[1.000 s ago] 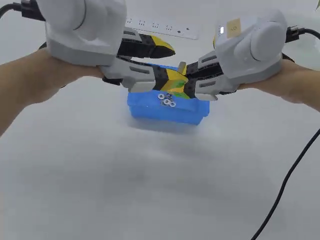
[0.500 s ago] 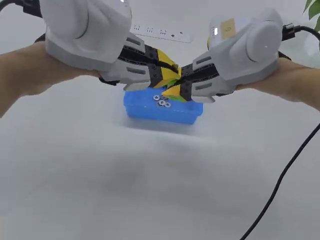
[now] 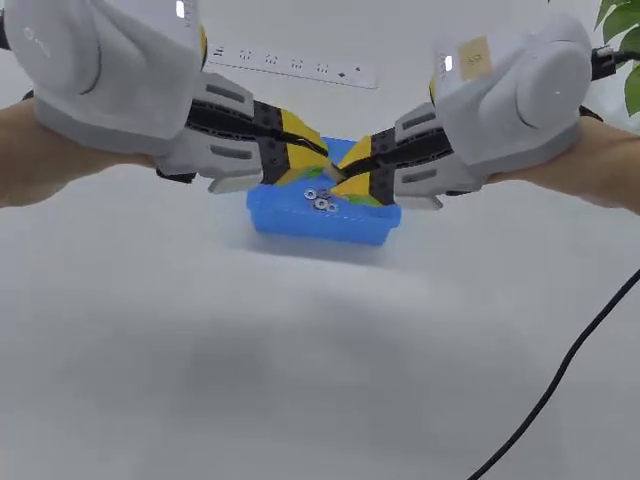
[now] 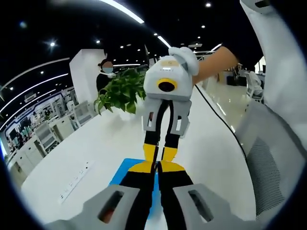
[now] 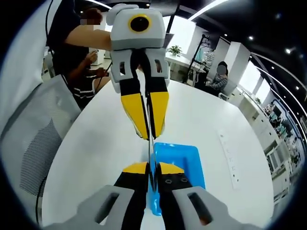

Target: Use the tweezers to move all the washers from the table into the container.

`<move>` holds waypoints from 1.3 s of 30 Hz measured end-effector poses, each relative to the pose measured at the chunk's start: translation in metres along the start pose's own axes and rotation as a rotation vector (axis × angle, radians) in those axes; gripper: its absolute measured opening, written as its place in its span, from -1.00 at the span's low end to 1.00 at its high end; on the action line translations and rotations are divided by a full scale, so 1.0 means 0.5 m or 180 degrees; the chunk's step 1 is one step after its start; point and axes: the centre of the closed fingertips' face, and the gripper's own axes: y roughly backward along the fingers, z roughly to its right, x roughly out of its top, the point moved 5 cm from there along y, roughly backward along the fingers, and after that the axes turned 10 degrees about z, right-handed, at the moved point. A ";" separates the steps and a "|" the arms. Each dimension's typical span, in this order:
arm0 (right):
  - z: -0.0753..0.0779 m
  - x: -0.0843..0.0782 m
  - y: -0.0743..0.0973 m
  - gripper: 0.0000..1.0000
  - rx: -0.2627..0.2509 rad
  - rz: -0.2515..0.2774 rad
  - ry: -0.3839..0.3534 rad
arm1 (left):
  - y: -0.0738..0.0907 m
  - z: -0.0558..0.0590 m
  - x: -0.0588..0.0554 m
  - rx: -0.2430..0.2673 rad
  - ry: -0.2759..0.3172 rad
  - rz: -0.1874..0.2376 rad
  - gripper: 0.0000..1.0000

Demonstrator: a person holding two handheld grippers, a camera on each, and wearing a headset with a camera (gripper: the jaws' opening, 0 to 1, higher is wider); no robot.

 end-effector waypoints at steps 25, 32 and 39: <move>-0.046 -0.019 -0.020 -0.86 0.0218 -0.0186 -0.0009 | 0.005 0.041 -0.060 -0.0324 -0.0145 -0.0425 -0.86; -0.062 -0.042 -0.034 -0.86 0.0296 -0.0272 -0.0079 | -0.002 0.054 -0.098 -0.0454 -0.0160 -0.0618 -0.86; -0.081 -0.068 -0.047 -0.86 0.0377 -0.0385 -0.0191 | -0.016 0.079 -0.141 -0.0528 -0.0080 -0.0734 -0.85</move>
